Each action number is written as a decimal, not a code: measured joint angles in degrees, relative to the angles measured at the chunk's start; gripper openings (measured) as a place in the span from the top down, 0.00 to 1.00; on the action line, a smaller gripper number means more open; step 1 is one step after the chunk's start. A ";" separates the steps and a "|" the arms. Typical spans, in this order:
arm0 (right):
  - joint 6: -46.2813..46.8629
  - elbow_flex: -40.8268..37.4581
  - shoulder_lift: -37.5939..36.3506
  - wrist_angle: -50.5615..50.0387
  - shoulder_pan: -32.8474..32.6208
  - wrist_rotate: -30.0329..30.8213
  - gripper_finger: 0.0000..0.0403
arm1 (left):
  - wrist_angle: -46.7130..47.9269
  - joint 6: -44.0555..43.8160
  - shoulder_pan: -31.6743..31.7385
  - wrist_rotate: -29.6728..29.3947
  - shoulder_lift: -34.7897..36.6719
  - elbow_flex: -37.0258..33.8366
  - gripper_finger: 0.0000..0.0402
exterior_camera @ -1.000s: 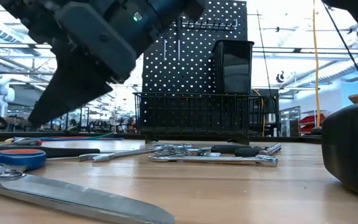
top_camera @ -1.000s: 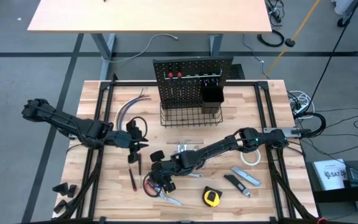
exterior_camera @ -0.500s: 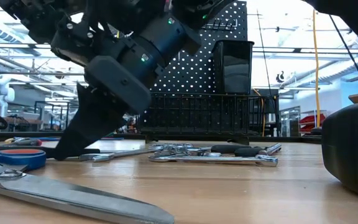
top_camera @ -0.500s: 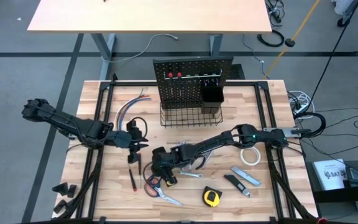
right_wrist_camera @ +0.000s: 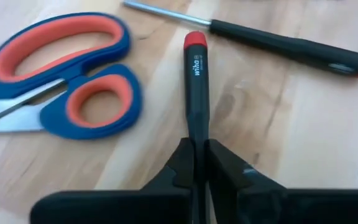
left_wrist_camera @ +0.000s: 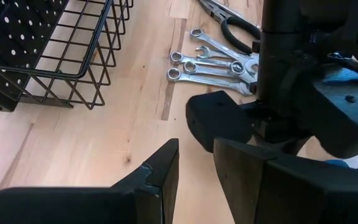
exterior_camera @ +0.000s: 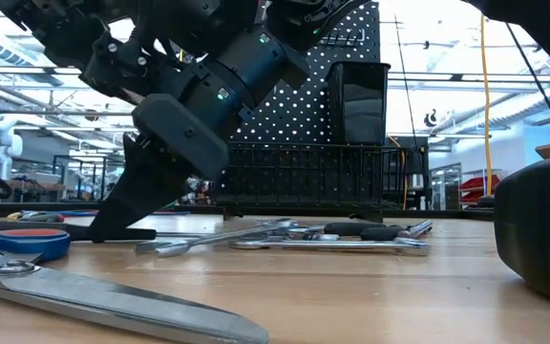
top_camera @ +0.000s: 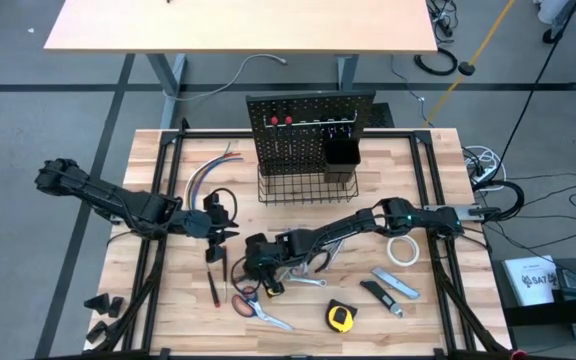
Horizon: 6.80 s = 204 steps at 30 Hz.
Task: Hang tools onto peg board
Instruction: Hang the nut driver on the pegboard
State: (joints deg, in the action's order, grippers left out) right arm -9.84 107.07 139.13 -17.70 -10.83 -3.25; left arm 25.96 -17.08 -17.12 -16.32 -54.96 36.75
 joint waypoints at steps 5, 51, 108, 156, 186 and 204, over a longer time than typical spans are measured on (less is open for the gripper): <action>2.55 0.17 -0.13 -0.07 0.32 7.51 0.96 | -2.38 3.01 0.00 -0.05 0.00 0.00 0.73; 15.21 -48.48 -42.12 62.91 2.10 8.74 0.97 | -67.70 26.69 1.21 7.97 1.51 -13.92 0.73; 12.28 -48.39 -41.99 48.85 4.46 9.21 0.69 | -67.44 17.37 7.37 6.21 -13.92 -7.42 0.88; 12.57 -48.46 -46.43 42.78 3.79 21.84 0.96 | -47.34 15.89 8.48 2.43 -6.53 -5.46 0.43; 6.14 -48.42 -58.93 49.41 10.03 44.73 0.96 | -40.43 14.38 8.48 0.81 0.02 -5.49 0.43; 10.67 -39.00 -56.82 36.63 14.79 42.19 0.96 | -40.37 14.40 8.48 0.82 0.02 -5.49 0.43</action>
State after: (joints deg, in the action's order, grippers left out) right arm 0.83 68.06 82.31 18.93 3.96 38.94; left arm -14.41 -2.68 -8.64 -15.50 -54.94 31.27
